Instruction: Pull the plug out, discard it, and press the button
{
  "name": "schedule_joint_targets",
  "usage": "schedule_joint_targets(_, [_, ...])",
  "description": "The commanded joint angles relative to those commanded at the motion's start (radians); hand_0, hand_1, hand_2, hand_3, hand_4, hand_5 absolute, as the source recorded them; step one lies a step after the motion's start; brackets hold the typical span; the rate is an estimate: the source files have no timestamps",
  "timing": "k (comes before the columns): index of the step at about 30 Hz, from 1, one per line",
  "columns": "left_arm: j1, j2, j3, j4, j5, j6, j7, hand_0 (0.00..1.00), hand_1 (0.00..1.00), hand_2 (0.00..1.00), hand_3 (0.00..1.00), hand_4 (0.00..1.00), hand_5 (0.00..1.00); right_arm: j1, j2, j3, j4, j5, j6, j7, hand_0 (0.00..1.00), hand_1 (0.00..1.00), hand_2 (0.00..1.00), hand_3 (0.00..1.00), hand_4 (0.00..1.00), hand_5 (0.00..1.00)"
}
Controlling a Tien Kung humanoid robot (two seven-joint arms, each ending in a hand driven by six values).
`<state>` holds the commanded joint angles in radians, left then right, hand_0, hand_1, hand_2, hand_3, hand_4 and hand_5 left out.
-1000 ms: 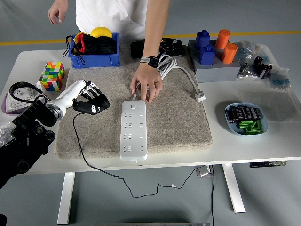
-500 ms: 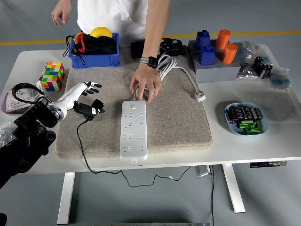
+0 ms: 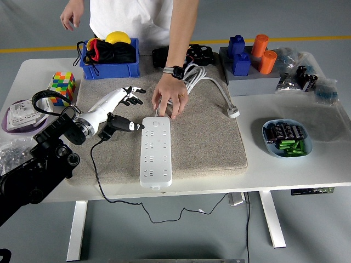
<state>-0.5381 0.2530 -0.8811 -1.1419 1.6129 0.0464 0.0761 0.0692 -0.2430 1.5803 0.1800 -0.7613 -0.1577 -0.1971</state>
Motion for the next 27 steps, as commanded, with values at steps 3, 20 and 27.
schedule_joint_targets(3, [-0.014, -0.011, 0.025, 0.022, -0.009, 0.01, 0.004, 0.051, 0.061, 0.139, 0.663, 0.302, 0.002, 0.0, -0.003, -0.013, 0.0, 0.006, 0.001, 0.002, 0.745, 0.68, 0.641, 0.611, 0.659, 0.477])
schedule_joint_targets(20, [-0.123, -0.093, 0.146, 0.136, -0.09, -0.086, 0.18, 0.007, 0.033, 0.118, 0.654, 0.284, 0.002, 0.004, -0.006, -0.022, 0.0, 0.016, 0.004, 0.003, 0.744, 0.68, 0.641, 0.611, 0.659, 0.478])
schedule_joint_targets(27, [-0.138, -0.106, 0.145, 0.163, -0.074, -0.098, 0.216, 0.009, 0.033, 0.117, 0.653, 0.27, 0.002, 0.004, -0.011, -0.019, 0.0, 0.019, 0.003, 0.007, 0.745, 0.68, 0.641, 0.611, 0.658, 0.478])
